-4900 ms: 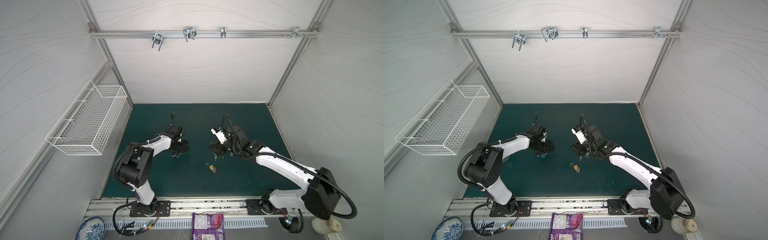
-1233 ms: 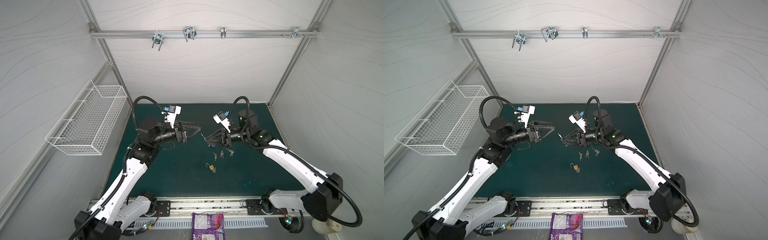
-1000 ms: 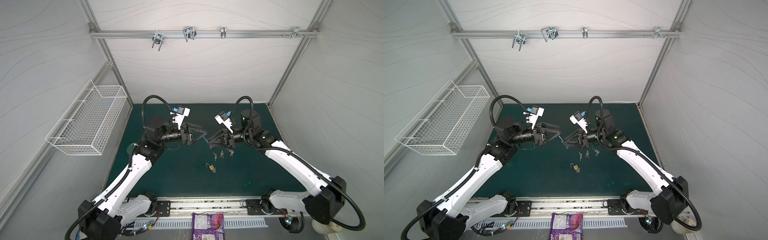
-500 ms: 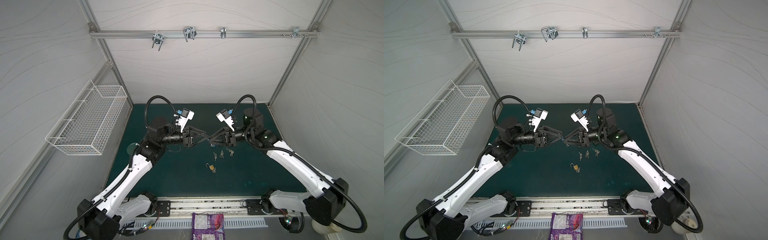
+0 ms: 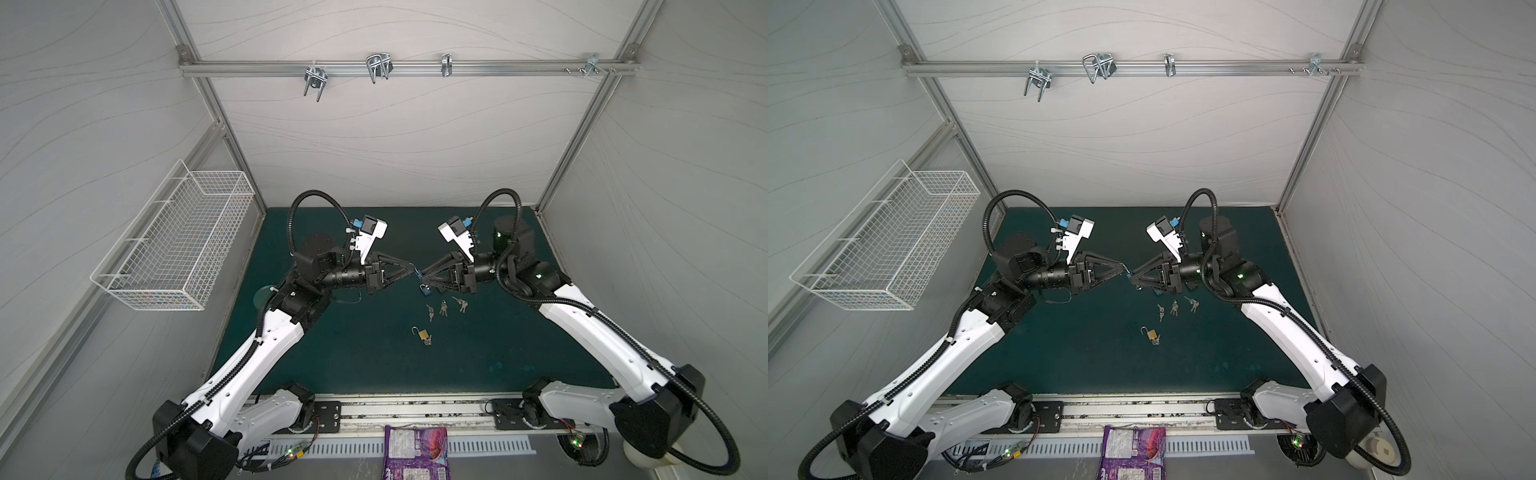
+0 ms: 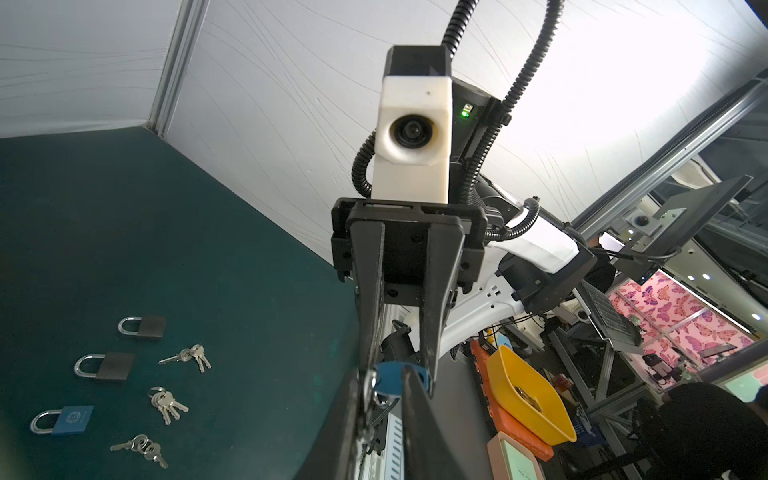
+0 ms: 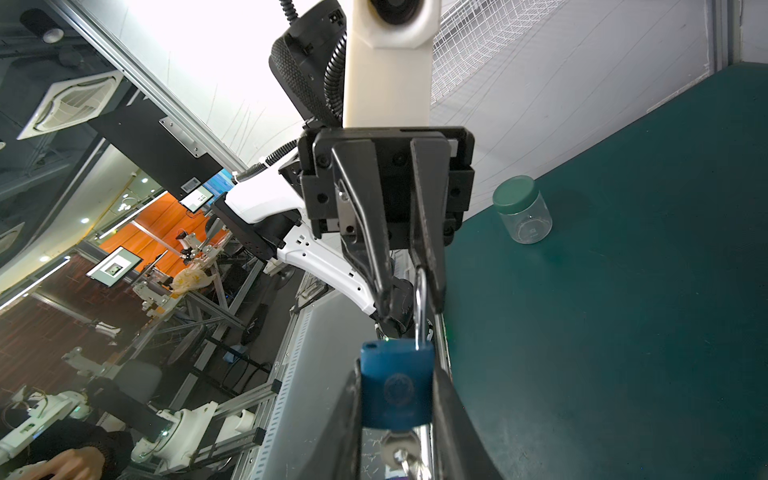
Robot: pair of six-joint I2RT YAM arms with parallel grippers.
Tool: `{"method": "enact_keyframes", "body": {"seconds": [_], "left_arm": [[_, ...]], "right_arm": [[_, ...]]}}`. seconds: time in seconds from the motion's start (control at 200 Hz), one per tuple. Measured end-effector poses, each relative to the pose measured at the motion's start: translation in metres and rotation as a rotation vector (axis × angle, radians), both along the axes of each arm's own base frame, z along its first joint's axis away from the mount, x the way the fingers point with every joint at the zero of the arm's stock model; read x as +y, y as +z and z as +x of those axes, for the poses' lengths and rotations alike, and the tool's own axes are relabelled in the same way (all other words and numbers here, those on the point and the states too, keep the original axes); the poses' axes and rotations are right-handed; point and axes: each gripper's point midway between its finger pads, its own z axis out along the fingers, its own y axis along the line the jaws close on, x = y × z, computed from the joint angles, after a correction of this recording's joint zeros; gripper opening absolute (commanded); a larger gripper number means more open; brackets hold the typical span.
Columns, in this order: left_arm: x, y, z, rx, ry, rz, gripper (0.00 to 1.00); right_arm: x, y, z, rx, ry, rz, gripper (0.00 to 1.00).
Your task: Lock with the key
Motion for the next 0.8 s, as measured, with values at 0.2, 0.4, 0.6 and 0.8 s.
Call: {"method": "enact_keyframes", "body": {"seconds": [0.2, 0.4, 0.6, 0.8], "left_arm": [[0.0, 0.0, 0.003, 0.001, 0.015, 0.001, 0.13], [0.001, -0.002, 0.004, 0.01, 0.022, 0.004, 0.0], [0.001, 0.0, 0.007, 0.011, 0.042, 0.002, 0.0], [0.006, 0.01, 0.019, 0.027, 0.134, -0.029, 0.0]], "right_arm": [[-0.001, -0.004, 0.0, -0.005, -0.007, -0.014, 0.0], [-0.002, -0.004, -0.001, -0.013, -0.008, -0.015, 0.0], [-0.003, 0.0, 0.004, -0.061, -0.053, -0.019, 0.45], [-0.019, 0.027, 0.009, -0.288, -0.245, 0.053, 0.64]]}}
